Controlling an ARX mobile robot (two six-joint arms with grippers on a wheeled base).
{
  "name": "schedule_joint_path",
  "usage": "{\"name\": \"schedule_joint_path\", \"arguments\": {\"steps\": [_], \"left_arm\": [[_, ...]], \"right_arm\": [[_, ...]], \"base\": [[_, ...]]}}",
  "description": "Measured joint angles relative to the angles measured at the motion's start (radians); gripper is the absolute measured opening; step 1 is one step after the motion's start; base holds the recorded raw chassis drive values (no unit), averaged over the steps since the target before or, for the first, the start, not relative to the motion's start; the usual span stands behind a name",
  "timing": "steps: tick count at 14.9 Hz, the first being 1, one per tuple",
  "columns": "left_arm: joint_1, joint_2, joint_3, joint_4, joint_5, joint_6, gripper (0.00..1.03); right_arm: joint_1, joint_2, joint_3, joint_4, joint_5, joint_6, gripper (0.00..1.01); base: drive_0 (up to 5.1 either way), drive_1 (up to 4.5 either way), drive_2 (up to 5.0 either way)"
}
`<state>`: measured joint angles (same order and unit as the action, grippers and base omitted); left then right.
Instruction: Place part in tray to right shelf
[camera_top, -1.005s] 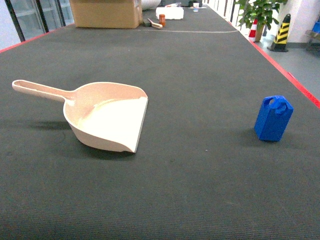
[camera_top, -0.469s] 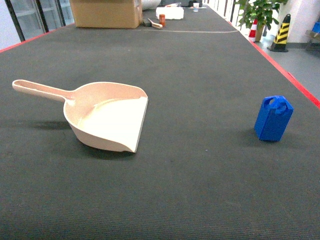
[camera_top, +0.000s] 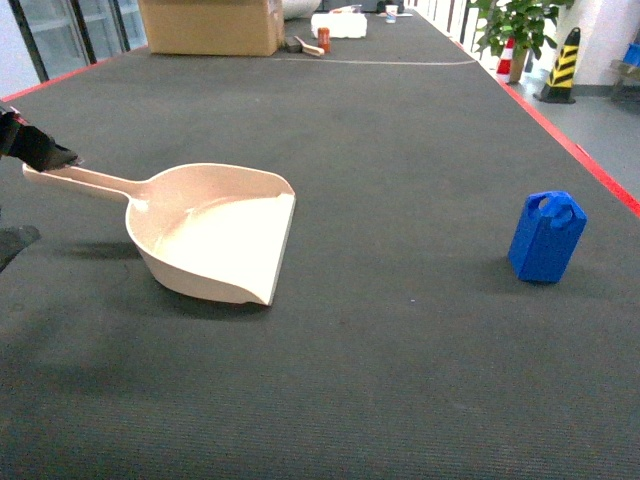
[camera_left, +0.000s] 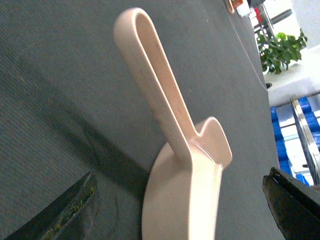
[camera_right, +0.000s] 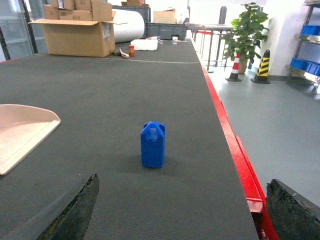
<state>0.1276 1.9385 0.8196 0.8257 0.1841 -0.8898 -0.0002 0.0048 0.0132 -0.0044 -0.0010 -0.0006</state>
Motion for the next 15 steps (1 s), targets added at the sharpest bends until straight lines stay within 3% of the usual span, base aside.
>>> {"name": "schedule_joint_path", "arguments": {"steps": [3,6,10,12,13,15], "left_arm": [[0.011,0.06,0.06,0.017,0.002,-0.005,0.98],[0.026,0.18,0.199,0.021,0.026,-0.04,0.98],[0.027,0.338,0.417,-0.069,0.029,-0.041,0.98],[0.032,0.402,0.52,-0.118,0.057,-0.039,0.98],[0.037,0.423,0.571,-0.173,0.058,-0.041,0.88],[0.044,0.438,0.568,-0.111,0.076,-0.064,0.72]], "right_arm": [[0.0,0.0,0.0,0.0,0.0,0.0,0.98],[0.0,0.0,0.0,0.0,0.0,0.0,0.98],[0.0,0.0,0.0,0.0,0.0,0.0,0.98],[0.0,0.0,0.0,0.0,0.0,0.0,0.98],[0.0,0.0,0.0,0.0,0.0,0.0,0.98],[0.0,0.0,0.0,0.0,0.0,0.0,0.98]], "base": [[0.0,0.0,0.0],[0.0,0.0,0.0],[0.0,0.0,0.0],[0.0,0.0,0.0],[0.0,0.0,0.0],[0.0,0.0,0.0]]}}
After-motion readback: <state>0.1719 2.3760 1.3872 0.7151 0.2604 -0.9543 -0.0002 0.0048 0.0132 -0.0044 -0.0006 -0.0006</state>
